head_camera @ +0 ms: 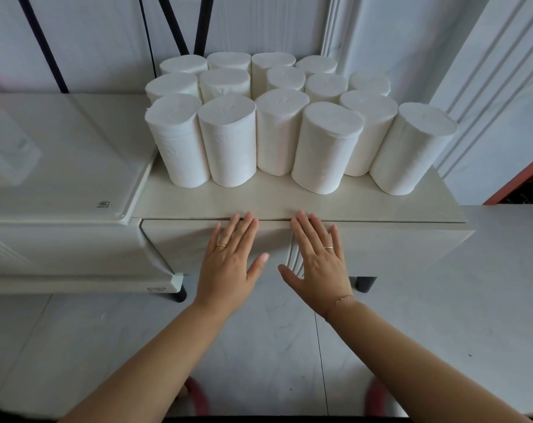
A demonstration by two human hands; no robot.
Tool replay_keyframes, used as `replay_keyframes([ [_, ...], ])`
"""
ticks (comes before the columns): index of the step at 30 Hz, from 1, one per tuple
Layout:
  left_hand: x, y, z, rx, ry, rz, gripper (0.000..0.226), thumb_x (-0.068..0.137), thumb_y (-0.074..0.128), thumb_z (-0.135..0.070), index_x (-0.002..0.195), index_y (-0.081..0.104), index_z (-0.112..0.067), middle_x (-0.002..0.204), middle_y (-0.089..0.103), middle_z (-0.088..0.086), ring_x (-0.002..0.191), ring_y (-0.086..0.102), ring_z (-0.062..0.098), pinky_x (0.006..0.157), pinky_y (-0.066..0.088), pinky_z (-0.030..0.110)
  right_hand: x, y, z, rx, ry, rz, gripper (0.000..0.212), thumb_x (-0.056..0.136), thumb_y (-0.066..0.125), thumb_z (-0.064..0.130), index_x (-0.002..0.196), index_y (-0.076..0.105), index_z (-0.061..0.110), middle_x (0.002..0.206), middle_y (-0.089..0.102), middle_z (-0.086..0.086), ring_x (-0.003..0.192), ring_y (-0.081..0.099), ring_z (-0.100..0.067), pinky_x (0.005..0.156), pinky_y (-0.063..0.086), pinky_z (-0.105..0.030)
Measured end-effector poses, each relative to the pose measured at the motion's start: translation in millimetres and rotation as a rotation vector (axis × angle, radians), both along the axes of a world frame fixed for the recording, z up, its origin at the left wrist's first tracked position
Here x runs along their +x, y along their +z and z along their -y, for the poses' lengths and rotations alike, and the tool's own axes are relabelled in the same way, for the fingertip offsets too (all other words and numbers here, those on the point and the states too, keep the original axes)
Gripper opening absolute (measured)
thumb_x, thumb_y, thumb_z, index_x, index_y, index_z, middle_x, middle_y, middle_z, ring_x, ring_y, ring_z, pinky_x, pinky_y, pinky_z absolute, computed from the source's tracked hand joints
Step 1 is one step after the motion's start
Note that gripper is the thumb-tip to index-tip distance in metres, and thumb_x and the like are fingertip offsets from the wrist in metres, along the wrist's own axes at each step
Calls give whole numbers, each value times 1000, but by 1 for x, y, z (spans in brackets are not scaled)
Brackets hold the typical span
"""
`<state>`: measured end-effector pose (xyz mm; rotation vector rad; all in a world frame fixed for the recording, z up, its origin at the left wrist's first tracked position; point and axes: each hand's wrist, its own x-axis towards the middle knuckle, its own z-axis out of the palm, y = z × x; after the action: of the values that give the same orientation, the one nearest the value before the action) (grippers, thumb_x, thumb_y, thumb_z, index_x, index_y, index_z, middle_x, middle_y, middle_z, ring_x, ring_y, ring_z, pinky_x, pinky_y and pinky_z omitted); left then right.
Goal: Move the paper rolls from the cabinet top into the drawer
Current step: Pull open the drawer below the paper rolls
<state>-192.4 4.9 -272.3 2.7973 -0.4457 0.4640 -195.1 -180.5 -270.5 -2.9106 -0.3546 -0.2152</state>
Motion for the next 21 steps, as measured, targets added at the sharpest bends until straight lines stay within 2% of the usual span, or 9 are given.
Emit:
replay_keyframes([
  [4, -2, -1, 0, 5, 10, 6, 61, 95, 32, -48, 145, 32, -13, 152, 28, 0, 142, 22, 19, 116, 12, 39, -1, -3, -1, -28, -16, 17, 85, 88, 28, 69, 154, 4, 21, 160, -6, 7, 148, -11, -14, 120, -10, -41],
  [12, -7, 1, 1, -8, 17, -19, 61, 95, 32, -46, 146, 31, -13, 153, 27, 0, 143, 18, 17, 117, 14, 39, -5, 0, -3, 7, -18, 36, 84, 87, 30, 68, 154, 12, 20, 159, 1, 8, 149, -5, -13, 120, -10, -38],
  [17, -9, 2, 2, -20, 11, -30, 59, 95, 44, -40, 145, 32, -11, 153, 28, 2, 143, 19, 19, 116, 18, 42, -6, 1, -3, 17, -7, 39, 83, 88, 35, 66, 153, 14, 19, 158, -1, 9, 148, -6, -13, 120, -7, -38],
  [21, -9, 2, 2, -19, 5, -29, 59, 95, 45, -40, 145, 33, -10, 152, 29, 4, 143, 20, 20, 116, 19, 42, -7, 1, -3, 1, -10, 41, 83, 88, 34, 66, 153, 14, 18, 158, 0, 8, 148, -4, -13, 120, -6, -37],
])
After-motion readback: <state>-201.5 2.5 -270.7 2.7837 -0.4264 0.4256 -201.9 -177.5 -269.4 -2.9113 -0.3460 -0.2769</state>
